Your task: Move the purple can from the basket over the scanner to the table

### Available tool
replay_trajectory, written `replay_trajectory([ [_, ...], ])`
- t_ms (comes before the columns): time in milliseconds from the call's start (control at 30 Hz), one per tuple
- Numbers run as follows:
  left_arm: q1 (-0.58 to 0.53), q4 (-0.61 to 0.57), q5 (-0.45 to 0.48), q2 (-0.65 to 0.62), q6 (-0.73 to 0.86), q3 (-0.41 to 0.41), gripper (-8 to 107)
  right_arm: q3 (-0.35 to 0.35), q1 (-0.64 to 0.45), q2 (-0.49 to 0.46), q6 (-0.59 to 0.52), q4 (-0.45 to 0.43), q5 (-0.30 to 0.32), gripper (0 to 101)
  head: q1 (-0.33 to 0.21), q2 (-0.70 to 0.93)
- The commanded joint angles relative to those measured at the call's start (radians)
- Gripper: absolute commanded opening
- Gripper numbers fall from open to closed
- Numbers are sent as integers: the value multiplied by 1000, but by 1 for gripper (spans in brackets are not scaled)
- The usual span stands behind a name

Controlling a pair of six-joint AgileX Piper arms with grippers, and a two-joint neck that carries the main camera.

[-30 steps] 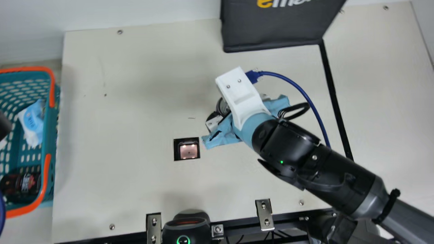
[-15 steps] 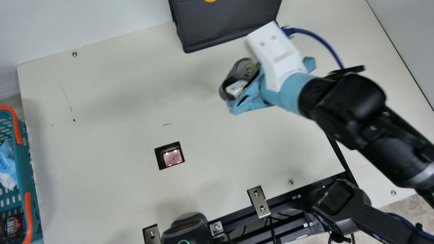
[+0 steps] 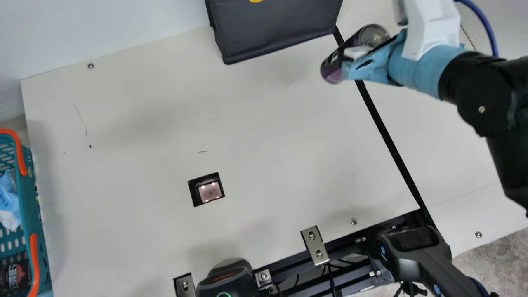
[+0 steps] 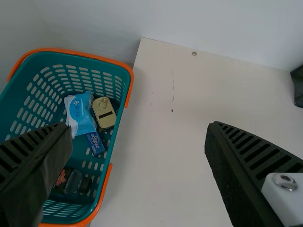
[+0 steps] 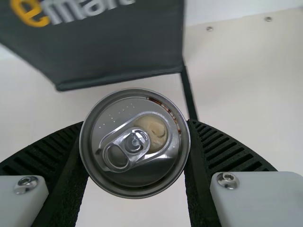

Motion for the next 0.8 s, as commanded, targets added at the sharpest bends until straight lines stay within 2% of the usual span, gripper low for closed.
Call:
replay_trajectory([
  [0,0,0,0,0,0,0,90,-27,-132,42,-56,35,-5,0,-30,-2],
  [300,0,0,0,0,0,0,90,-192,-295,239,-151,72,-4,0,-30,-2],
  [767,0,0,0,0,0,0,90,-432,-338,547,-142,-11,-4,0,-30,-2],
])
